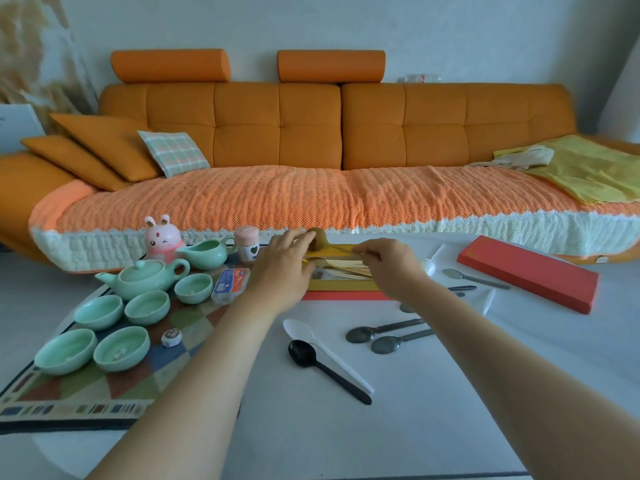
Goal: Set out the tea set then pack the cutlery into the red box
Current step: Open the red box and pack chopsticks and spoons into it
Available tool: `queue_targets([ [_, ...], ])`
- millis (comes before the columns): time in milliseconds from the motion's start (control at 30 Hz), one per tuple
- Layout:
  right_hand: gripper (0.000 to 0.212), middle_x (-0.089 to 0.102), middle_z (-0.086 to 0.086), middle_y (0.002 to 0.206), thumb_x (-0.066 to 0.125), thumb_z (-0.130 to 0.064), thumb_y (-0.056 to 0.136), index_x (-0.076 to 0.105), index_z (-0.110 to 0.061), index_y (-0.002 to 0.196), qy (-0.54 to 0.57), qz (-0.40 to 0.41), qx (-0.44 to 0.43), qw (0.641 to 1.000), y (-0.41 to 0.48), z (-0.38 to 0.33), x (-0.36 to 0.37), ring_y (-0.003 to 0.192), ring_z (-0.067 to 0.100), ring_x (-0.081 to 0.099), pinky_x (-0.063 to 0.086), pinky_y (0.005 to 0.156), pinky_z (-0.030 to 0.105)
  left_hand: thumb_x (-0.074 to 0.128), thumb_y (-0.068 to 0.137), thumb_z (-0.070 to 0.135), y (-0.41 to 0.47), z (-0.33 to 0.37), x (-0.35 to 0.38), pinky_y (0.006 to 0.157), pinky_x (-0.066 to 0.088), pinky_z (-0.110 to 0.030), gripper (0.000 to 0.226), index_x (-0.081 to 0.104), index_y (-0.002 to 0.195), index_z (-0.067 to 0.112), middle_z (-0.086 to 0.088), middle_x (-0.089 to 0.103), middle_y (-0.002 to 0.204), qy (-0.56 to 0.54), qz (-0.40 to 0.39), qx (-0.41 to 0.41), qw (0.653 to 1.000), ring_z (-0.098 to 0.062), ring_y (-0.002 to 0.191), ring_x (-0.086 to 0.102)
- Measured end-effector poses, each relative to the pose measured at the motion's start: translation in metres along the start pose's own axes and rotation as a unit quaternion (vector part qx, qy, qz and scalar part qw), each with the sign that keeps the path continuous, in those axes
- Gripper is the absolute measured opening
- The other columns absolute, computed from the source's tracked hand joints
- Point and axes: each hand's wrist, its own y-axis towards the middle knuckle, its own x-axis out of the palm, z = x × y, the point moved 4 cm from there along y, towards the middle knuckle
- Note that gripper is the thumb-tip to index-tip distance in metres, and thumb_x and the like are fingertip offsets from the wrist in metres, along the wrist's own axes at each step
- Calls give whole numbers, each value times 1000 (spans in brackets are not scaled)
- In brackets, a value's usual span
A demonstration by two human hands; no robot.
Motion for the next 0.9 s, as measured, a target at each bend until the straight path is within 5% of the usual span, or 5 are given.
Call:
queue_targets([
  [400,39,58,0,84,38,-9,99,70,-23,115,-112,-73,15,991,22,16,18,57,14,52,38,48,23,29,104,47,16,1,44,113,21,-41,54,31,152,23,5,30,158,55,-136,-17,989,-18,144,26],
  [600,36,53,6,66,46,-24,101,63,0,80,-113,-86,-67,988,17,9,19,55,17,43,37,53,32,20,104,50,14,0,46,118,9,-43,55,37,149,24,7,34,156,93,-149,-26,984,-14,144,23],
  [733,32,66,3,94,44,-23,101,73,-10,98,-156,-96,-135,974,6,6,18,87,20,57,48,75,36,22,103,51,11,1,44,117,11,-44,54,35,150,27,8,31,158,86,-143,-26,986,-14,145,21],
  [900,37,64,7,91,39,-27,100,68,-7,92,-192,-125,-123,965,-4,11,17,89,24,56,48,83,47,19,103,53,8,8,43,117,8,-45,55,36,150,29,8,28,159,81,-168,-25,982,-14,147,19],
])
